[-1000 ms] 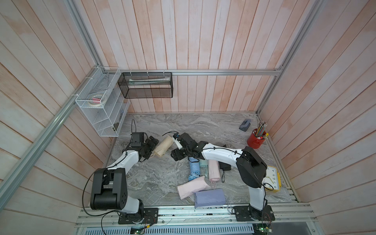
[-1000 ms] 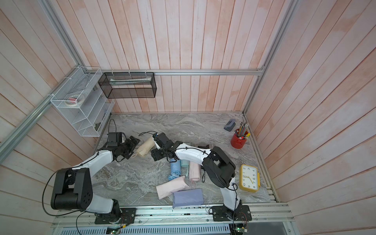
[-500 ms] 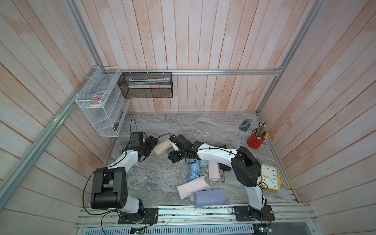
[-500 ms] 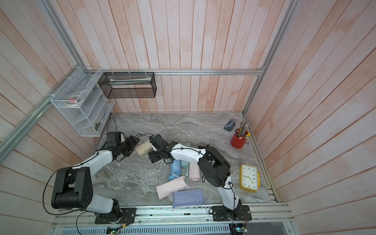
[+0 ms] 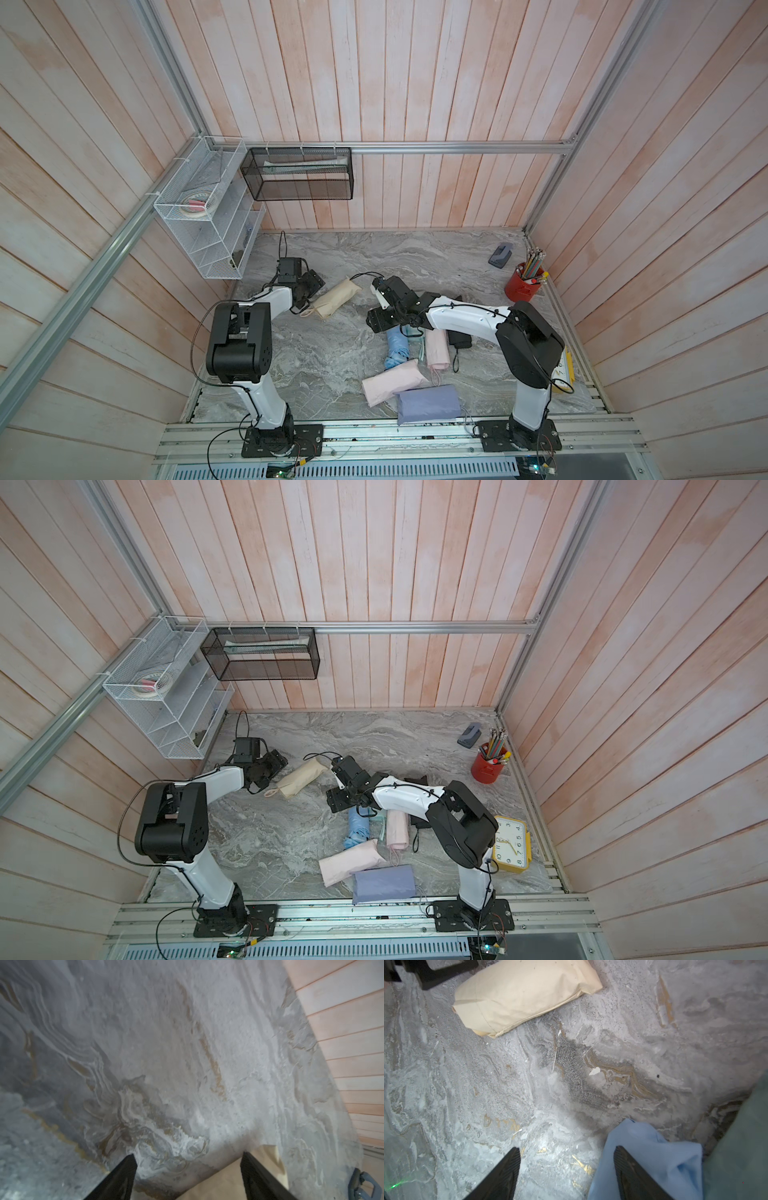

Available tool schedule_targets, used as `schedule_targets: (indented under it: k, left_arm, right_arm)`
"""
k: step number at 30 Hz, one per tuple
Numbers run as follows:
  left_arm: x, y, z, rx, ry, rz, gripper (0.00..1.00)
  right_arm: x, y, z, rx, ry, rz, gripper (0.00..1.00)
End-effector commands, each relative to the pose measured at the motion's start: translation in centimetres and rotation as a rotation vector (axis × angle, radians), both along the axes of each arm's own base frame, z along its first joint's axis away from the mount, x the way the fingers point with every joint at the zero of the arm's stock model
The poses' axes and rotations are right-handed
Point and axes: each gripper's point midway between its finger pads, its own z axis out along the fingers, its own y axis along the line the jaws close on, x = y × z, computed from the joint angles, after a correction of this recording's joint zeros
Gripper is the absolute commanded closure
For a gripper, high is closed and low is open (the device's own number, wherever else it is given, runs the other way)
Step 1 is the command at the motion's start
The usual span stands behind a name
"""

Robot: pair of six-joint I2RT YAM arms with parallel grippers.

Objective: Take umbrellas out of sleeves
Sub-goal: Adjust the umbrella at the center of the board.

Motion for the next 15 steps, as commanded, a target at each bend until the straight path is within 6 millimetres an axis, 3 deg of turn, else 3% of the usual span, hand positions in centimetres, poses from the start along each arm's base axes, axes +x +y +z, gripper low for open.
schedule_targets:
  k: [1,8,15]
  left_arm:
    - [-0.2,-1.7,1.4,0.008,-0.041,-0.043,0.17]
    - [-3.6,-6.6,1.4,-0.071,-0.013,-0.125,0.17]
    - [-6.6,-13.6,0.5,-0.195,0.028,-0.235,0.17]
  right_arm:
    - [0.2,-0.5,1.0,0.028,-0.020,-0.018,0.26]
    - [-0.4,-0.7,0.3,0.028,0.000,-0.005,0.26]
    - [-1.0,-0.9,0.0,0.029,0.014,0.017,0.26]
